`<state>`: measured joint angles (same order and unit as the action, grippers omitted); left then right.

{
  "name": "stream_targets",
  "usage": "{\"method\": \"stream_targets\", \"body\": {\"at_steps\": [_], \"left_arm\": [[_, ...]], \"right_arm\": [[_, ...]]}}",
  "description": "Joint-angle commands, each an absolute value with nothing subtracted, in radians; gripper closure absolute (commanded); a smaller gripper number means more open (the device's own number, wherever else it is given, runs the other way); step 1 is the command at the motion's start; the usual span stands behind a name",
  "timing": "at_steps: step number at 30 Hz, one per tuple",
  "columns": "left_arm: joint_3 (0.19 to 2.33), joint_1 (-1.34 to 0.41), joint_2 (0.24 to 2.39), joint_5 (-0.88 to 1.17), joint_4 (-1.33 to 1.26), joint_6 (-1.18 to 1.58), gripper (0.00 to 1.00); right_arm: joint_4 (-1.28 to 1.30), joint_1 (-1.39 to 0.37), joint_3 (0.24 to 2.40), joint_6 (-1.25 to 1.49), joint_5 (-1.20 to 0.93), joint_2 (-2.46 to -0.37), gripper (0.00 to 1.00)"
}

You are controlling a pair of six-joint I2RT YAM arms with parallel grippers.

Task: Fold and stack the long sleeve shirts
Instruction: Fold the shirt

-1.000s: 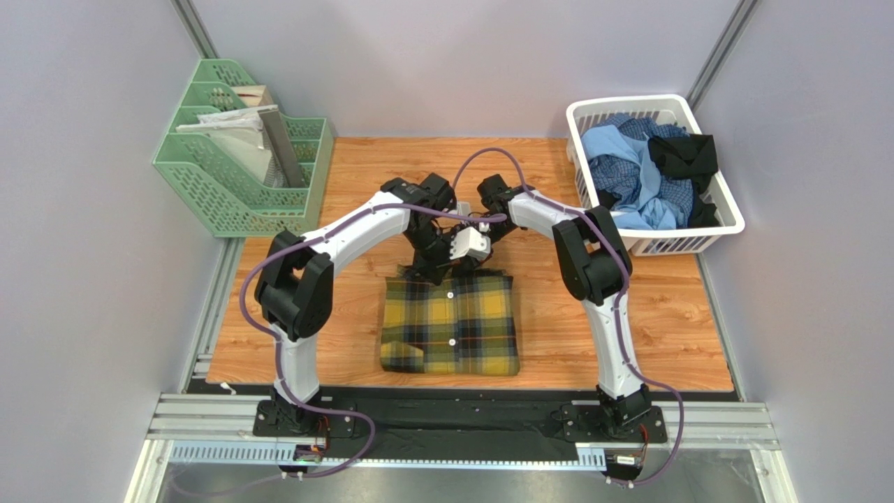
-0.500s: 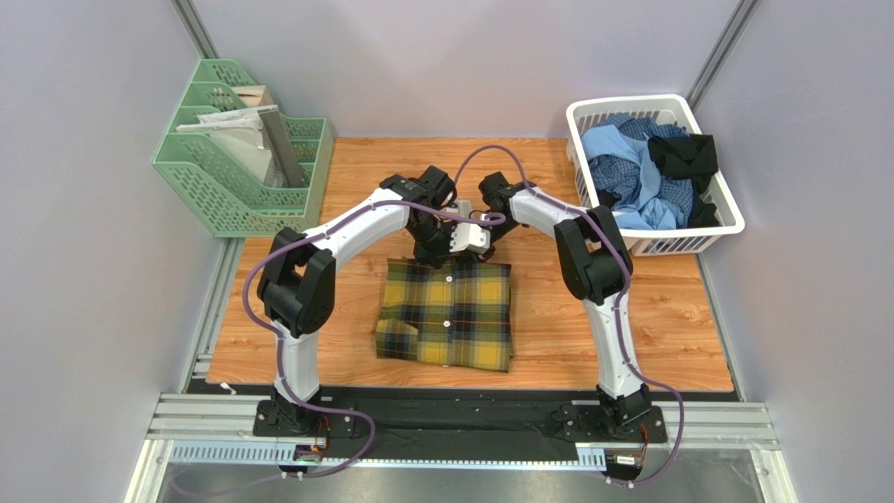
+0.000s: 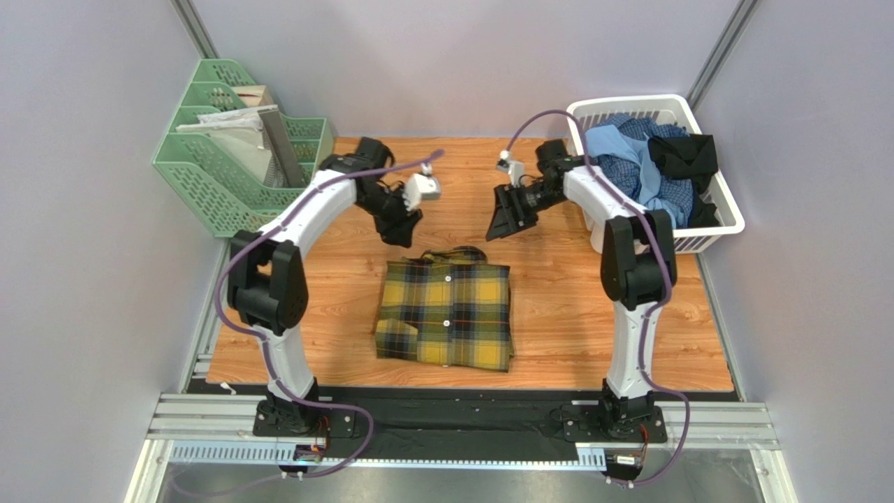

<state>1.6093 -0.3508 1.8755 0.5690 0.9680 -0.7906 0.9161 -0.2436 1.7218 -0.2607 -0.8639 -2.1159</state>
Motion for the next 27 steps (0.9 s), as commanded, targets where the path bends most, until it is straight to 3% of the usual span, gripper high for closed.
{"method": "stream_targets", "body": {"at_steps": [1,13,21,24,27], "left_arm": [[1.612,-0.241,1.818,0.765,0.995,-0.655,0.45],[1.488,-0.187,1.899,0.865,0.887,-0.531,0.41],[1.425,-0.186,1.936,0.891,0.868,-0.518,0.41],[1.405,-0.186,1.936,0.903,0.858,-0.509,0.41],[1.393,-0.183,1.937,0.925,0.85,-0.499,0.42]], "right_arm": [[0.897,-0.221,1.648,-0.236,-0.905,-1.98,0.3],[0.819,-0.278,1.473,-0.284,-0.804,-1.944,0.26],[0.854,-0.284,1.428,-0.344,-0.824,-1.913,0.29],[0.853,-0.29,1.41,-0.354,-0.827,-1.899,0.33],[0.848,-0.293,1.402,-0.359,-0.824,-1.899,0.53]]}}
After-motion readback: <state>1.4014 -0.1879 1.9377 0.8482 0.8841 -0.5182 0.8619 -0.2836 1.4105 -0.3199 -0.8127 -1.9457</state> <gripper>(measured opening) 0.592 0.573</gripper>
